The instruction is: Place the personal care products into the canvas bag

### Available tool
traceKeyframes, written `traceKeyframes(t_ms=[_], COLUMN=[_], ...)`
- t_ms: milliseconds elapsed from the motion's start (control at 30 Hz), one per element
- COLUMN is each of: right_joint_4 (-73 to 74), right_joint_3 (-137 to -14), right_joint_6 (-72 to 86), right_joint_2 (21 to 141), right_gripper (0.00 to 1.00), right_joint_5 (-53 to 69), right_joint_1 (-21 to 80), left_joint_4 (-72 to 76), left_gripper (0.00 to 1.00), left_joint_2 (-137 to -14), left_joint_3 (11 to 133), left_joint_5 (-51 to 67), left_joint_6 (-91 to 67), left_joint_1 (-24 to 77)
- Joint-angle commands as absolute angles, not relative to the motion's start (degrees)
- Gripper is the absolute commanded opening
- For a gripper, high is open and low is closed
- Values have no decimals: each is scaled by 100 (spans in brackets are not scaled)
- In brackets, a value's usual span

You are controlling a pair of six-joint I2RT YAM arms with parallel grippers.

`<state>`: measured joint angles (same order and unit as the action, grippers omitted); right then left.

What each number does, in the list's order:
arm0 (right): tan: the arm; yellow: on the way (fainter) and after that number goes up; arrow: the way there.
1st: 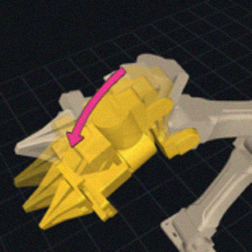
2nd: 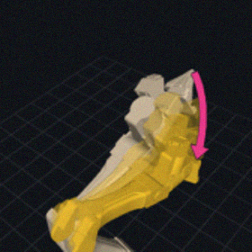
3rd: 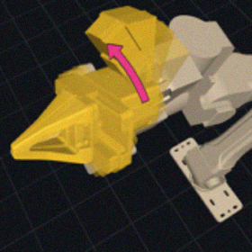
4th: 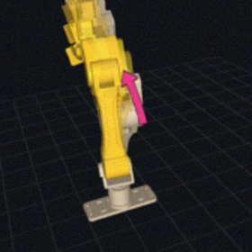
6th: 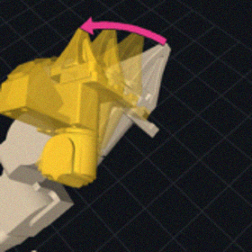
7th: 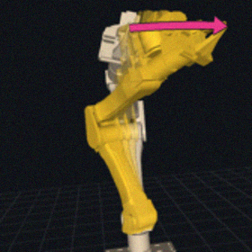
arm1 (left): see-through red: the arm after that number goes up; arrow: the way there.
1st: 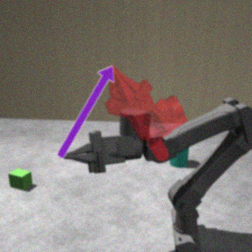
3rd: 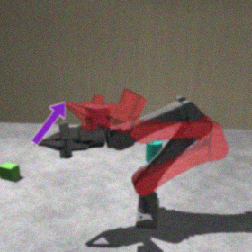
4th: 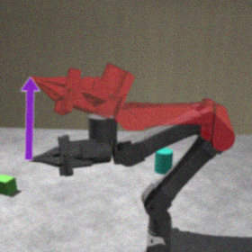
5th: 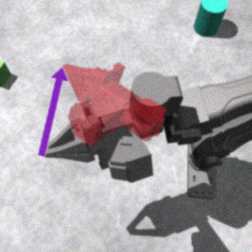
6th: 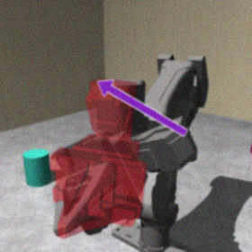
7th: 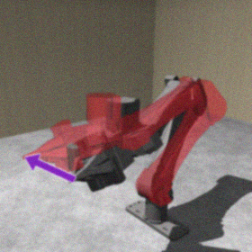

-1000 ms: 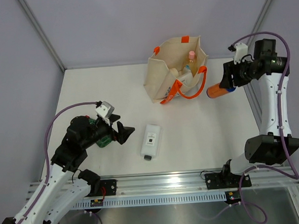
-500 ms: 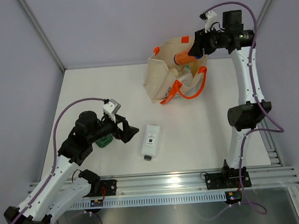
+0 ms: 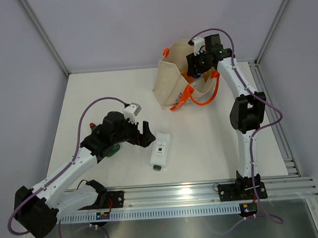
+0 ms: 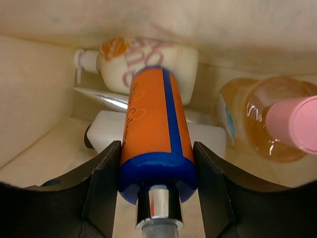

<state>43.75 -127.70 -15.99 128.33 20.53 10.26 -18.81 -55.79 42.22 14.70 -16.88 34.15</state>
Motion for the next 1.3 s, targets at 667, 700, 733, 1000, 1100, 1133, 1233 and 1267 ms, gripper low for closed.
traceKeyframes(t_ms=[667,700,733,1000,1100,1133,1233,1267], right_joint_4=[4342,4342,4342,3912,3569,3577,3595,3577], right_joint_3=[-9750,-9443,-8883,-6611,-6118,-6065,-6091,-6073], right_joint_6=[-1388,-1458,-1616,-1802,-1696,-1714,-1758,-1749], right_joint_2=[8159,7713,7317,6109,5933,5915,5889,5845], right_gripper=[99,100,99,99,100,99,100,99], right_joint_5=[4077,4209,4323,4851,5071,5106,5203,5255], right_joint_1=[124,-155,-245,-562,-650,-676,-782,-817], left_joint_4=[-2778,-2751,-2751,-2374,-2233,-2232,-2198,-2128], left_gripper=[99,99,99,98,97,94,83,73], left_joint_2=[-8639,-8701,-8858,-9483,-9693,-9764,-9984,-10019], left_joint_3=[5836,5862,5897,5801,5809,5818,5810,5783], left_joint_5=[-1618,-1556,-1486,-1038,-940,-984,-1318,-1379], left_joint_6=[-2408,-2434,-2513,-2865,-2970,-3040,-3120,-3111], left_joint_1=[5255,5325,5439,5546,5581,5590,5590,5590])
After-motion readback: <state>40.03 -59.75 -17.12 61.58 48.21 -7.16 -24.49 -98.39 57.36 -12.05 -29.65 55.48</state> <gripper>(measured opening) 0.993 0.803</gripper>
